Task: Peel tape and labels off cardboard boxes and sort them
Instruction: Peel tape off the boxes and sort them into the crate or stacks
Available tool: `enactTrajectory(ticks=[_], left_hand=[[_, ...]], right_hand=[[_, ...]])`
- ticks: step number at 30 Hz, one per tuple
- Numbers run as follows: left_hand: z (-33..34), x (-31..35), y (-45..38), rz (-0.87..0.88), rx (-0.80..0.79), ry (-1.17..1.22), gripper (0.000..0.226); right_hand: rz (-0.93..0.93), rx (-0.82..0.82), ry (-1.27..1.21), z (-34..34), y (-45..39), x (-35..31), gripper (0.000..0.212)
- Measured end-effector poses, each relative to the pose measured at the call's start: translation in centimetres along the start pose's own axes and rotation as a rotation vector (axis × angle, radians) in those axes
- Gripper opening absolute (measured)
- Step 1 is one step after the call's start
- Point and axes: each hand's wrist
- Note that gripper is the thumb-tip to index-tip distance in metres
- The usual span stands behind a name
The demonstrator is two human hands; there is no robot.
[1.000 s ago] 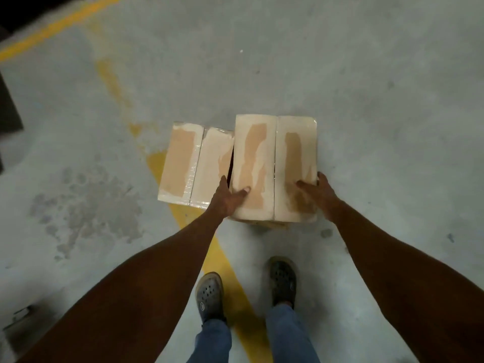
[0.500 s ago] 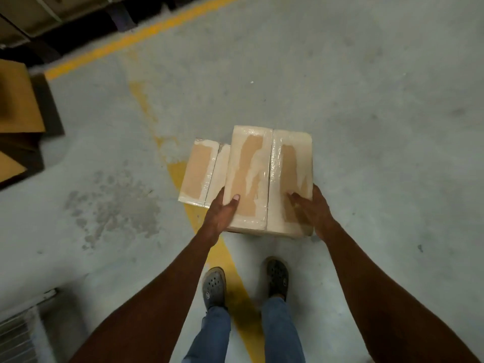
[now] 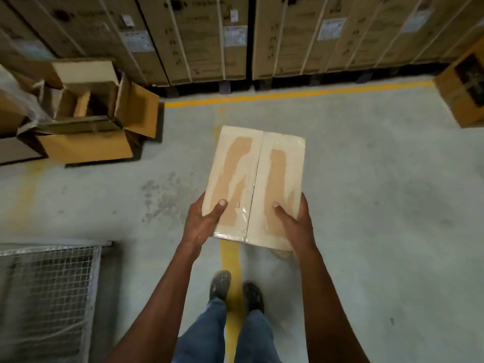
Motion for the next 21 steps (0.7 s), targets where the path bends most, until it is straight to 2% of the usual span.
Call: enactTrajectory(ticks=[4,9,14,21], left_hand=[[-4.5,2.0,5.2,0.04,0.165,0.096,0.041],[-9.4,1.6,11.0,0.044,0.357,0.231,0.063],[-14.4,0.9,17.0,0.08,0.549,0.303,0.04],[-25.0,-4.5,26.5,0.018,0.865,0.376,0.053]], right_hand=[[-0.101,-0.178,0.066,1.9,3.0,-5.6,0.072],[-0.228,-0.39,0.151,5.9,6.1,-10.4,0.067],[-0.299,-0.576,0.244,11.6,9.9,-11.7,0.072],[-0.385,-0.886,0.359,22.9,20.3,-11.7,0.054]])
Point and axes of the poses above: each hand's wrist, its own y-axis away from the middle knuckle, its own z-axis out of the palm, x = y × z, and after that the axes turned 4 degrees about y, right-handed
